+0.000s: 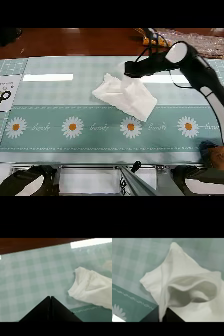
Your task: Fold the shirts.
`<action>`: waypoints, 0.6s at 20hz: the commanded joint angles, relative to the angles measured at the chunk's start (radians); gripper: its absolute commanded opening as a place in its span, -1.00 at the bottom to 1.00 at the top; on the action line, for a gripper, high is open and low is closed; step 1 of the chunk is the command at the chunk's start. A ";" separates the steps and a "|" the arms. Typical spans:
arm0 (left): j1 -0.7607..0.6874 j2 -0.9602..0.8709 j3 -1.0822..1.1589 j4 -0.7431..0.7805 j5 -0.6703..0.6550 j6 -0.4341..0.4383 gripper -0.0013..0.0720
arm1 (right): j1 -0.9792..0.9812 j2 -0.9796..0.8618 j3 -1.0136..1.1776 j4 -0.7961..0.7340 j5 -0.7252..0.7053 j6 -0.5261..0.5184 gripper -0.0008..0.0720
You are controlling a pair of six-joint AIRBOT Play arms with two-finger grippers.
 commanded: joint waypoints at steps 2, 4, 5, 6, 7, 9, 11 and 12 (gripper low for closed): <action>0.014 0.049 0.000 0.004 -0.096 0.032 -0.89 | 0.075 -0.090 0.000 0.043 -0.140 0.042 -0.92; 0.014 0.064 0.000 0.004 -0.098 0.032 -0.89 | 0.089 -0.113 0.000 0.044 -0.176 0.087 -0.92; 0.014 0.070 0.000 0.004 -0.098 0.032 -0.89 | 0.089 -0.121 0.000 0.044 -0.186 0.103 -0.92; 0.014 0.074 0.000 0.004 -0.100 0.032 -0.89 | 0.090 -0.129 0.000 0.045 -0.192 0.117 -0.92; 0.014 0.077 0.000 0.004 -0.105 0.032 -0.89 | 0.089 -0.134 0.000 0.045 -0.196 0.124 -0.73; 0.014 0.077 0.000 0.004 -0.109 0.032 -0.89 | 0.089 -0.135 0.000 0.045 -0.199 0.124 -0.09; 0.014 0.076 0.000 0.005 -0.111 0.033 -0.89 | 0.087 -0.126 0.000 0.047 -0.184 0.124 0.20; 0.014 0.075 0.000 0.005 -0.111 0.033 -0.89 | 0.081 -0.112 0.000 0.046 -0.163 0.116 0.21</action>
